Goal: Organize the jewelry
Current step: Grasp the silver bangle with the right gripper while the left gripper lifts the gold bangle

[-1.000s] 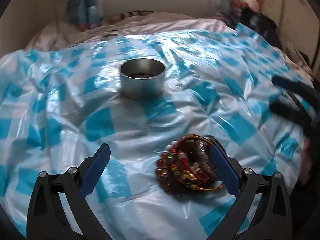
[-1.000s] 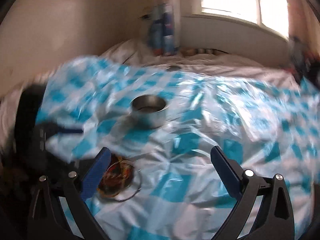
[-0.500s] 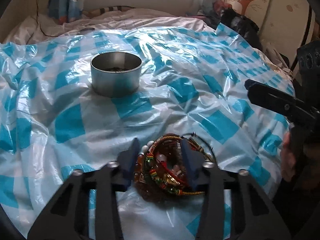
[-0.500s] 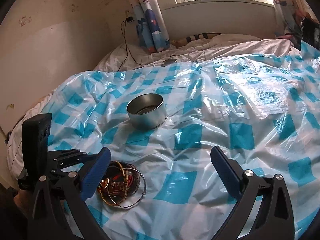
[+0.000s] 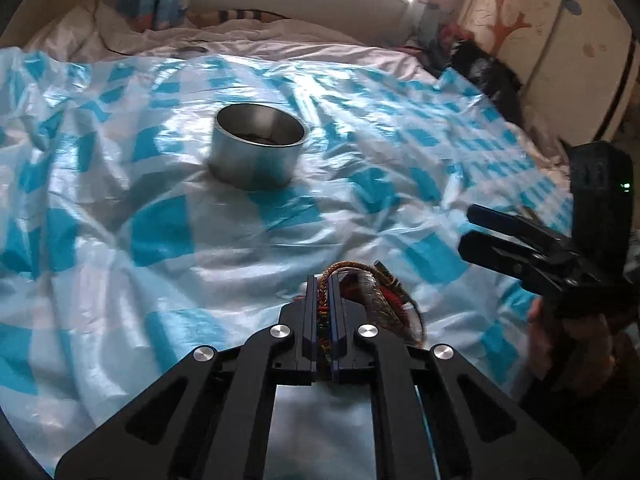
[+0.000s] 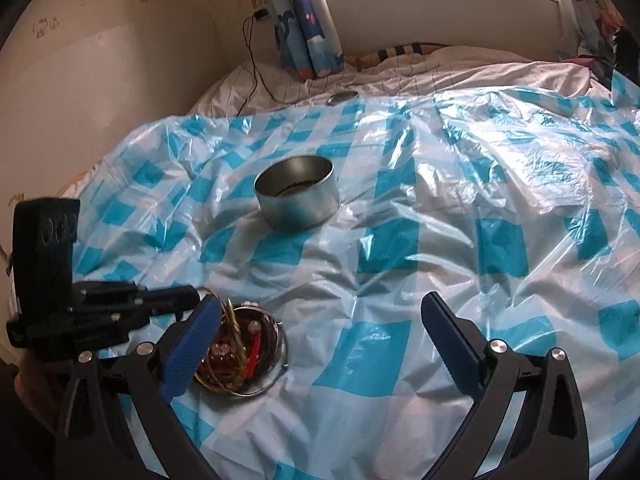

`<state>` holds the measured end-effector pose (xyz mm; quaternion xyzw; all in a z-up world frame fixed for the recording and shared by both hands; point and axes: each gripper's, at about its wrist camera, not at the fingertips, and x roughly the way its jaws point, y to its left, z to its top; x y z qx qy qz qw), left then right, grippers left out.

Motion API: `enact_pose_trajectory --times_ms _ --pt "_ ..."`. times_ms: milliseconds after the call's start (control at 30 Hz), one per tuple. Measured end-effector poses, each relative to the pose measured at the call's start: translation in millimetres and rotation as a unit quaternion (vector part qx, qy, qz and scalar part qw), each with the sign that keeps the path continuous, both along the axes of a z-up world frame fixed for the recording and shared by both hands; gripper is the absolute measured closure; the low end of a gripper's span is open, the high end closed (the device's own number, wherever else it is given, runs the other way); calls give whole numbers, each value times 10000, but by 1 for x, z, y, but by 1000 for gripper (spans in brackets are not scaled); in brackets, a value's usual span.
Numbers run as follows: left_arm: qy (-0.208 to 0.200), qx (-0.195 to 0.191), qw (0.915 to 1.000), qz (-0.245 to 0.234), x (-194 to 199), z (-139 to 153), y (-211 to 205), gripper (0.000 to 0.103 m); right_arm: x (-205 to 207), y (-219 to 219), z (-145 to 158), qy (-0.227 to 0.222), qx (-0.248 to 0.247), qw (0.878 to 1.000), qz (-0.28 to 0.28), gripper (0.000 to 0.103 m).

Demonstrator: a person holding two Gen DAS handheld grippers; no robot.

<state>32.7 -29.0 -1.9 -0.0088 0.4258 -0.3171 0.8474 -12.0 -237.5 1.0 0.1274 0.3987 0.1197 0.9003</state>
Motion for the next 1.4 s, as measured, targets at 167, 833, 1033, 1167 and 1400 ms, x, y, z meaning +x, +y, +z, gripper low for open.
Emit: enact_pose_trajectory --times_ms 167,833,1033,1167,1400 --pt "37 -504 9987 94 1 11 15 99 1 10 -6 95 -151 9997 137 7" --pt "-100 -979 9919 808 9 27 51 99 12 55 -39 576 -66 9915 1161 8" --pt "-83 -982 9916 832 10 26 52 99 11 57 -39 627 121 9894 1306 41" --pt "-95 -985 9913 865 10 26 53 99 8 55 -34 493 157 9904 1283 41" --pt "-187 -926 9920 832 11 28 47 99 4 36 -16 223 535 9930 1030 41"
